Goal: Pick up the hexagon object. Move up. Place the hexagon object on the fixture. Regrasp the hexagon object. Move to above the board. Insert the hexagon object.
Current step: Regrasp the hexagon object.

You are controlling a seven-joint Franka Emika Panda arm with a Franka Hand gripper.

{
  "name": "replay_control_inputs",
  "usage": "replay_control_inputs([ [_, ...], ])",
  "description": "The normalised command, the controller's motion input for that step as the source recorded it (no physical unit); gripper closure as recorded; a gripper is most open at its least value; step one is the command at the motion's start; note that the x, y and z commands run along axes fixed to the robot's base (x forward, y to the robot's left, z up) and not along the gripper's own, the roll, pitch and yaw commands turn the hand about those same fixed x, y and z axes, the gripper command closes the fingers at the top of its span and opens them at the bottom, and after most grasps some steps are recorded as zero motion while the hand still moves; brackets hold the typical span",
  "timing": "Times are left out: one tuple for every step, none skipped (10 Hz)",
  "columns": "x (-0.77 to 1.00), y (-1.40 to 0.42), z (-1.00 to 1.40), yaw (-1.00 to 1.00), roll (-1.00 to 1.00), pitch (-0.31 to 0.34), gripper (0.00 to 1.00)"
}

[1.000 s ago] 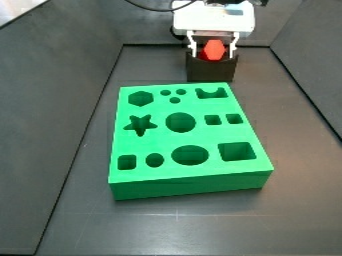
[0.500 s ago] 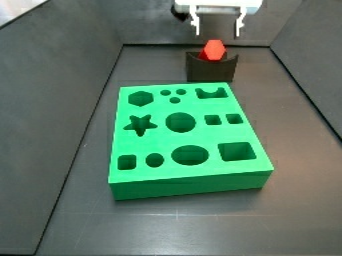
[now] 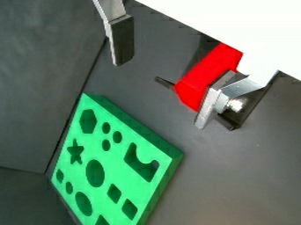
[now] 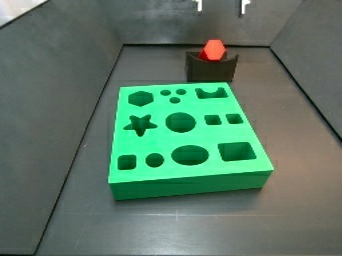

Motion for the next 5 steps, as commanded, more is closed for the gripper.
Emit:
replay_control_inputs([
  [-0.12,-0.67,0.64,0.02,1.0,0.03,0.0],
  [-0.13,-0.52,0.46,0.02,1.0,0.021,0.0],
  [-0.1,-0.31,0.18,0.02,1.0,0.016,0.0],
  [-0.06,-0.15,0.05,0.02,1.0,0.014,0.0],
  [-0.03,-0.05,0.05,0.02,1.0,0.016,0.0],
])
